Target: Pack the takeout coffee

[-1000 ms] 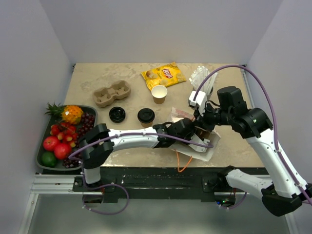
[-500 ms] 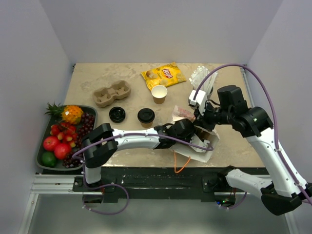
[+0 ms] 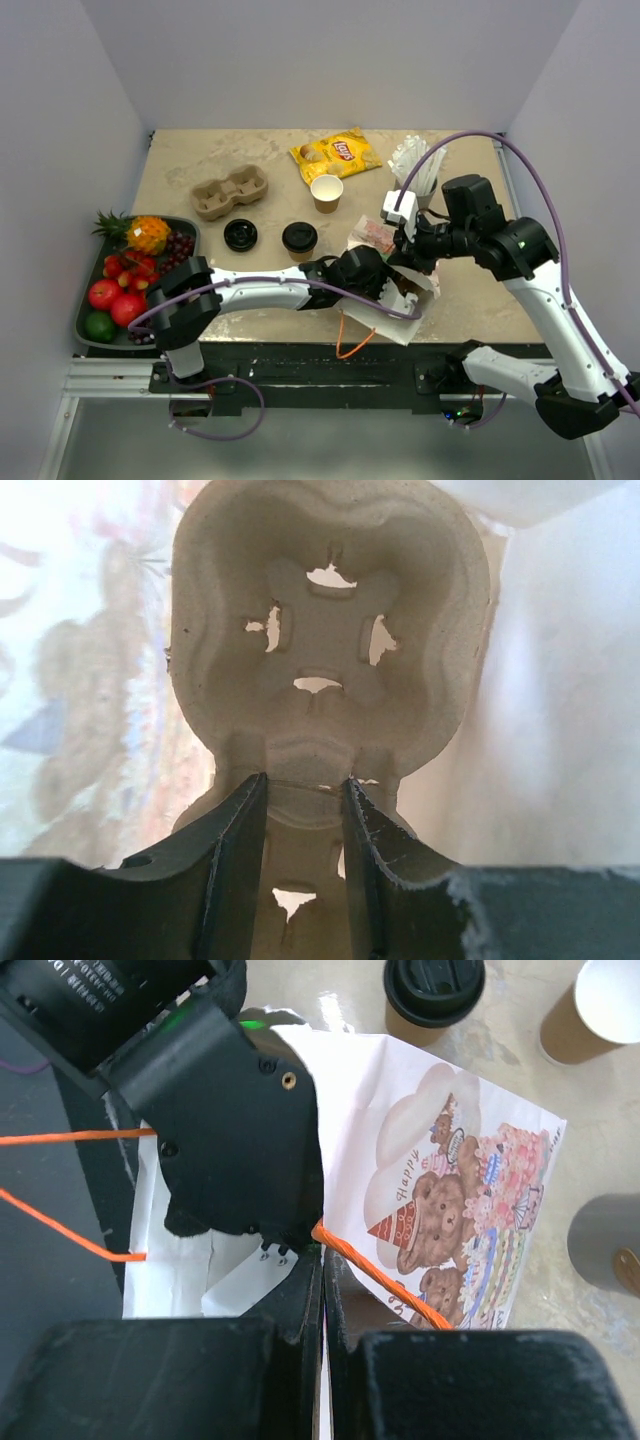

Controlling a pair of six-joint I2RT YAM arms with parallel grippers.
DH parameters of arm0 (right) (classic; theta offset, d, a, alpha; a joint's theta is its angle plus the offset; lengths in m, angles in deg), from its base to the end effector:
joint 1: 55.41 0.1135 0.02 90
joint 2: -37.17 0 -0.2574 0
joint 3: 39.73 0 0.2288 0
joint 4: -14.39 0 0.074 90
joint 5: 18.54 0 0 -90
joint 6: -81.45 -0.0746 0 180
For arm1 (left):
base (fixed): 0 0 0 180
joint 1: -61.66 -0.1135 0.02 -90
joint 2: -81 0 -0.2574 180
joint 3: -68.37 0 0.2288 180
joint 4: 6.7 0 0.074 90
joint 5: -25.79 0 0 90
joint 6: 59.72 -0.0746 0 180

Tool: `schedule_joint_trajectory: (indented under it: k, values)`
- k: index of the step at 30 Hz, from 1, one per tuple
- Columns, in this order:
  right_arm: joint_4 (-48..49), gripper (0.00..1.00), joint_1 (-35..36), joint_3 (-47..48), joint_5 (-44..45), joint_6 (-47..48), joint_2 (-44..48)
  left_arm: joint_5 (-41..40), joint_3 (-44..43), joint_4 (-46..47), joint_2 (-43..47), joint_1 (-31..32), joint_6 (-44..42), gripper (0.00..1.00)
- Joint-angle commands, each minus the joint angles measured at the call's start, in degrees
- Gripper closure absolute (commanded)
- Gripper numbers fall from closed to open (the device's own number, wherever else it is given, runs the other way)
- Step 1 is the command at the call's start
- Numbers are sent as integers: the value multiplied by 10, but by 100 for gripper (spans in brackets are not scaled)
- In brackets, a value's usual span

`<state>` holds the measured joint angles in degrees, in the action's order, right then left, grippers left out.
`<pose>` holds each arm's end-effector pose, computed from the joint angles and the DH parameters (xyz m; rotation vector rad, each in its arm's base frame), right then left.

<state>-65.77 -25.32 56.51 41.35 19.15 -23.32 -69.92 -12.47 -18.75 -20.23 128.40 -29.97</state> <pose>0.1351 0.1216 0.3742 -1.3303 1.8758 0.6345 0.1686 -0.3735 0.2067 1.8830 1.0043 0.0399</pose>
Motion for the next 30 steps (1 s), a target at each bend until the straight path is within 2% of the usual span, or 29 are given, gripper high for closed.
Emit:
schedule_joint_trajectory:
  k: [1, 9, 12, 13, 16, 24, 30]
  values:
    - [-17, 100, 6, 25, -69, 15, 5, 40, 16, 41, 27, -13, -41, 100]
    - [-40, 100, 8, 37, -87, 26, 0, 52, 6, 31, 12, -13, -65, 98]
    - [-38, 100, 7, 40, -86, 24, -1, 55, 2, 12, 16, -14, -58, 86]
    - [-36, 100, 7, 40, -87, 18, -2, 68, 7, 11, 24, -14, -57, 79]
    - [-36, 100, 7, 38, -83, 14, -2, 66, 15, 19, 38, -14, -48, 70]
    - [-9, 100, 6, 27, -23, 0, -6, 38, 11, 30, 60, -14, -8, 56]
    - [11, 100, 6, 32, 19, -13, -16, 41, 9, 7, 79, -14, 21, 39]
